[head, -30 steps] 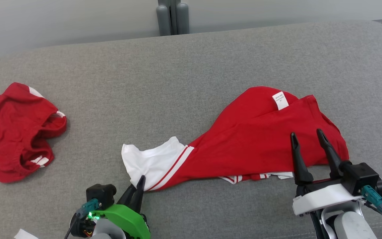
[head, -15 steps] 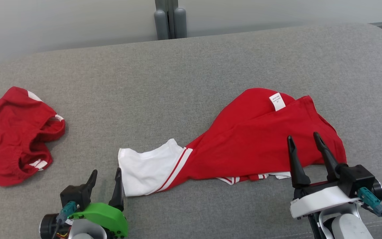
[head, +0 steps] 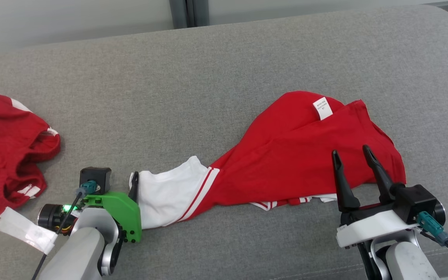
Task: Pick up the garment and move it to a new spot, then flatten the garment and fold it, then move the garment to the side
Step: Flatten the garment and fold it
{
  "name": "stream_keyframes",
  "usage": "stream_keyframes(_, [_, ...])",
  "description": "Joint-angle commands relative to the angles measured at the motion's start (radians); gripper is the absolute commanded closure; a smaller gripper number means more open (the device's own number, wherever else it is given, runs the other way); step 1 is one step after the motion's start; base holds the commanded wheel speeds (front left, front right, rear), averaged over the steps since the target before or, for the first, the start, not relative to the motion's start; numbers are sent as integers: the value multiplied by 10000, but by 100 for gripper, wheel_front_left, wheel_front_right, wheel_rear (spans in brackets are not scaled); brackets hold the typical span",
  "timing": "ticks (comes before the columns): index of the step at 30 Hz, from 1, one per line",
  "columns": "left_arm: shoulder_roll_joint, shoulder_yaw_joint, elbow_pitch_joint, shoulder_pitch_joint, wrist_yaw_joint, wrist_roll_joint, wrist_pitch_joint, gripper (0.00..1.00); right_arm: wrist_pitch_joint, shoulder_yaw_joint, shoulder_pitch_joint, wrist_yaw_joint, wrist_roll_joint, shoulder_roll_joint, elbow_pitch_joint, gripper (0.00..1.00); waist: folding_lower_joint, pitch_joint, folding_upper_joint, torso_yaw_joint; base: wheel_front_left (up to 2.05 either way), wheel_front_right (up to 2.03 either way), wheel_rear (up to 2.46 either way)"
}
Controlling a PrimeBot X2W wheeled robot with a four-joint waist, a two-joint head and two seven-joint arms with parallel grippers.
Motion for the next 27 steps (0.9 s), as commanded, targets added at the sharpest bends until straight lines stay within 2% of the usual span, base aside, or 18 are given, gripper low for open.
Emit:
stream_keyframes(1, [97,-28,19,-123,-10,-56,130,1,-2,-18,-143,-10,-39,-18,-44,0,0,159,0,-111,0,0,0])
stream_keyframes(2, [113,-55,-36,-135,-30,-85,240,27,-2,-45,-159,-12,-28,-18,-52,0,0,208,0,-128,0,0,0])
stream_keyframes(4, [100,-47,-179,-91,-74,-187,380,61,-4,-90,-169,-12,16,-18,-73,0,0,287,0,-149,0,0,0])
stream_keyframes(5, [98,-58,-229,-38,-117,-257,486,83,-2,-96,-168,-10,29,-18,-76,0,0,316,0,-158,0,0,0])
stream_keyframes(6, [97,-56,-279,56,-148,-320,616,100,-2,-90,-182,-12,51,-18,-77,0,0,346,0,-174,0,0,0])
stream_keyframes(14, [332,-334,-775,716,-84,-594,1756,100,-2,-122,-263,-10,106,-18,-87,0,0,384,0,-235,0,0,0])
stream_keyframes(17, [474,-213,-1194,719,143,-387,1270,100,-2,-153,-221,-10,90,-18,-95,0,0,320,0,-219,0,0,0])
stream_keyframes(23, [681,287,-2335,808,864,80,-415,100,-2,-162,-78,-12,55,-18,-81,0,0,157,0,-136,0,0,0])
stream_keyframes(27, [780,419,-3085,1014,985,124,-909,100,-4,-120,8,-10,50,-18,-53,0,0,58,0,-91,0,0,0])
